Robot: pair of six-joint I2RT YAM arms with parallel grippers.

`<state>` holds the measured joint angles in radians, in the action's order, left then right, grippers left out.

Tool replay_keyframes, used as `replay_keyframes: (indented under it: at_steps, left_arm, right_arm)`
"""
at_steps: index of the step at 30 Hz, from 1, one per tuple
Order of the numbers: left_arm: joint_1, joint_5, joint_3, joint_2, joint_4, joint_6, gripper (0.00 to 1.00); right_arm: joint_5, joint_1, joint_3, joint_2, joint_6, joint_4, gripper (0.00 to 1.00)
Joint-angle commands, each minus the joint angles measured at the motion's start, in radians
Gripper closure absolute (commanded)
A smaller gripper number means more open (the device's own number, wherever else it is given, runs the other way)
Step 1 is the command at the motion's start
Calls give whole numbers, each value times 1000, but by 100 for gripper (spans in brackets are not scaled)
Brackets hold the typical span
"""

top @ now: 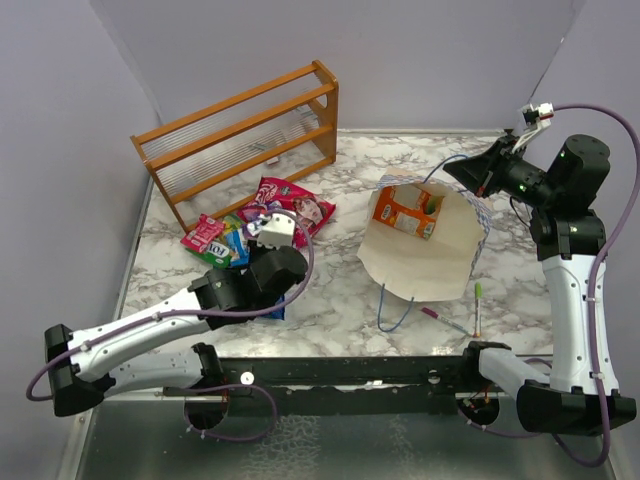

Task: Take the snacks out of the paper bag
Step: Place the snack at the center of the board.

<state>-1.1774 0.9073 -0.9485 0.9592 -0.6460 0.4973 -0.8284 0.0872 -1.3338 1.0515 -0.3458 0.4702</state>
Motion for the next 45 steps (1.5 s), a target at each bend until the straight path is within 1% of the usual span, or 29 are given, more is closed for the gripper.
replay_keyframes:
  at_steps: [1, 4, 6, 8, 10, 13, 16, 19, 23, 26, 29, 31, 32, 34, 35, 38, 40, 42, 45]
  left_arm:
    - [191, -35, 43, 33, -10, 69, 100]
    - [280, -78, 63, 76, -14, 74, 100]
    - [333, -83, 60, 100, 4, 41, 100]
    - [398, -104, 46, 118, 38, -20, 100]
    - [490, -140, 23, 134, 84, -90, 100]
    - [605, -202, -9, 163, 143, -155, 100]
    - [680, -265, -25, 206, 190, -198, 100]
    - [717, -334, -22, 271, 210, -203, 100]
    - [729, -444, 17, 368, 221, -170, 100]
    - [736, -470, 34, 442, 190, -110, 100]
    - [739, -475, 29, 463, 162, -85, 99]
    - [739, -466, 24, 446, 153, -84, 91]
    - [739, -463, 20, 432, 148, -86, 86]
    - [739, -465, 4, 398, 128, -93, 68]
    - [738, -469, -9, 378, 118, -99, 63]
    - [739, -511, -62, 312, 65, -124, 53]
    - [738, -573, -101, 257, 42, -150, 50]
    - [739, -659, -124, 193, 41, -161, 48]
    - [738, -822, -109, 69, 94, -126, 40]
  right_arm:
    - [9, 3, -10, -8, 6, -15, 99]
    - [9, 3, -14, -8, 5, -12, 99]
    - [6, 3, -17, -7, 5, -11, 99]
    - [5, 3, -18, -8, 4, -9, 99]
    - [5, 3, -22, -8, 5, -8, 99]
    - [6, 3, -25, -9, 4, -5, 99]
    - [8, 3, -25, -13, 7, -2, 99]
    - [11, 3, -21, -15, 10, -1, 99]
    - [11, 3, -17, -14, 12, 0, 99]
    - [10, 3, -18, -13, 13, 0, 99]
    - [8, 3, -20, -12, 12, -1, 99]
    - [7, 3, -22, -10, 12, -2, 99]
    - [5, 3, -22, -9, 10, -2, 99]
    - [3, 2, -27, -6, 11, -2, 99]
    - [3, 3, -28, -7, 11, -2, 99]
    - [3, 3, -31, -7, 9, -3, 99]
    - [3, 2, -29, -5, 7, -5, 99]
    - [0, 3, -28, -5, 7, -8, 99]
    - [-4, 3, -21, -4, 0, -14, 99]
